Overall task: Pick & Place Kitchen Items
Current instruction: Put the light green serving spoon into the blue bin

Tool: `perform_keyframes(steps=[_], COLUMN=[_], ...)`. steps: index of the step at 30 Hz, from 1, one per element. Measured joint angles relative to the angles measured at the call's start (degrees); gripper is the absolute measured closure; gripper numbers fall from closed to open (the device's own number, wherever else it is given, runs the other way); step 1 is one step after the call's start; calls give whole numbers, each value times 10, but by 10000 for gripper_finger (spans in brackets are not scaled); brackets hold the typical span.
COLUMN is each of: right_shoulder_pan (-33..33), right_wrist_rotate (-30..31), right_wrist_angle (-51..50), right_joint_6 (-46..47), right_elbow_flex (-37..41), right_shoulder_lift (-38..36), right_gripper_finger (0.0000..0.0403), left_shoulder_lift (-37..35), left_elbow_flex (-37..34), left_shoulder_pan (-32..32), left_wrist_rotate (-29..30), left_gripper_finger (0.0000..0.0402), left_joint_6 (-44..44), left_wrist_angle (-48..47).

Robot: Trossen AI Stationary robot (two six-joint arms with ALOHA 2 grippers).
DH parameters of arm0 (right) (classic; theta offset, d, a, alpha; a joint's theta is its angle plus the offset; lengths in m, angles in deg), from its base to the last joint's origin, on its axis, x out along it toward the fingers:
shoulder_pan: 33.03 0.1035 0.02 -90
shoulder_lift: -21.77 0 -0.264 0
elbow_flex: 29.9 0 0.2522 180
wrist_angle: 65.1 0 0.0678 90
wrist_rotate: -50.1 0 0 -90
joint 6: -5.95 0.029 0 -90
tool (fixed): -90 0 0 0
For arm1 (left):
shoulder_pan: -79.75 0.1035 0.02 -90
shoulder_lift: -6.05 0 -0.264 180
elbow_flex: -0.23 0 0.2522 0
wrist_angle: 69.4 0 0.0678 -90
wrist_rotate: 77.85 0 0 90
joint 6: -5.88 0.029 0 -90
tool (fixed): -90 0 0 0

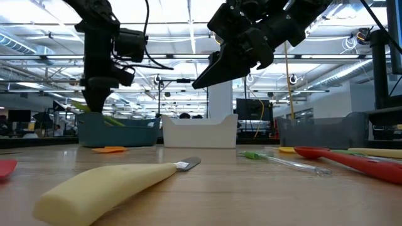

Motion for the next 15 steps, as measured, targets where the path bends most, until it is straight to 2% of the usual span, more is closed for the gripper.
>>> perform_keyframes(steps=[6,15], right_shoulder_pan=[0,0], right_wrist_rotate=[0,0], right_wrist_angle=[0,0], right_joint_6=[0,0], right_elbow_flex=[0,0], right_shoulder_lift=[0,0], right_gripper_finger=[277,277], left_shoulder_lift=[0,0], left_elbow_flex=[-4,-4], left_shoulder_pan=[0,0], left_wrist_rotate=[12,100], left_gripper_finger=[304,262], left_joint_6=[7,1], left_wrist_angle=[14,14])
